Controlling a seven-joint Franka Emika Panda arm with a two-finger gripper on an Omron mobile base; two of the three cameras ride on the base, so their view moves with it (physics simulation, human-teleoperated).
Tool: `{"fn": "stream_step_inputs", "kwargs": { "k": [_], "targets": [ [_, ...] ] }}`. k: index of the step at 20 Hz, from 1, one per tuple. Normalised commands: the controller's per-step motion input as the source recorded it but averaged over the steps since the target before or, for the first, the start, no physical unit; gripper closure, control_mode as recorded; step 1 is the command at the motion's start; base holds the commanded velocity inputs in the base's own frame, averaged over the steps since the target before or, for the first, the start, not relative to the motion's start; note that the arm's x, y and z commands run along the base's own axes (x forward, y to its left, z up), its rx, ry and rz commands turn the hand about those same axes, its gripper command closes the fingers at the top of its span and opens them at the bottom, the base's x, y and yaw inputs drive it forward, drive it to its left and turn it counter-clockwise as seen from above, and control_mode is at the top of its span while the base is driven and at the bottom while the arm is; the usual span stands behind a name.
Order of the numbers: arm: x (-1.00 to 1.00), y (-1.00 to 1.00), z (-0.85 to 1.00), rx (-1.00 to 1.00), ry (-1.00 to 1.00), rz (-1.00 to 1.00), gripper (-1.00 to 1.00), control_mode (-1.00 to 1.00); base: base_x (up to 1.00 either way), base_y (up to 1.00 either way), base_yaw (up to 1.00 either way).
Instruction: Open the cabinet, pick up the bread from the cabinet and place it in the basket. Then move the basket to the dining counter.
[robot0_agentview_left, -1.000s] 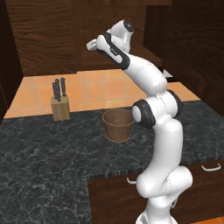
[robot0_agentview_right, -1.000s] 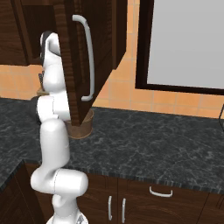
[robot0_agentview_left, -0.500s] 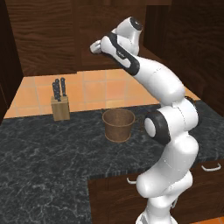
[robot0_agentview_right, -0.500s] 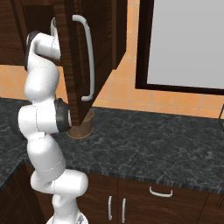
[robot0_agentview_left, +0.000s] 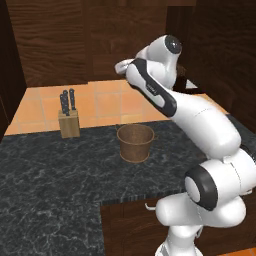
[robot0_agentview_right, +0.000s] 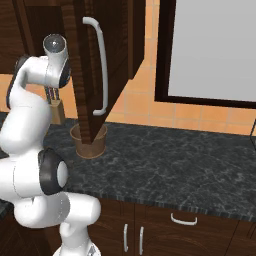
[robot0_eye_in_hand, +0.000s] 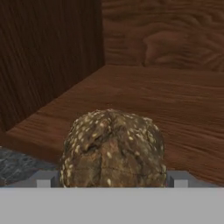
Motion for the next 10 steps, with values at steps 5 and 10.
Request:
{"fn": "stream_step_inputs", "kwargs": {
  "k": [5,10],
  "targets": [
    [-1.00,-0.33,-0.05,0.00,0.13,-0.15,1.00,-1.00,0.00,0.00,0.00],
    [-0.99,-0.31,-0.24,0.00,0.18,-0.13,1.00,-1.00,0.00,0.00,0.00]
  ]
}}
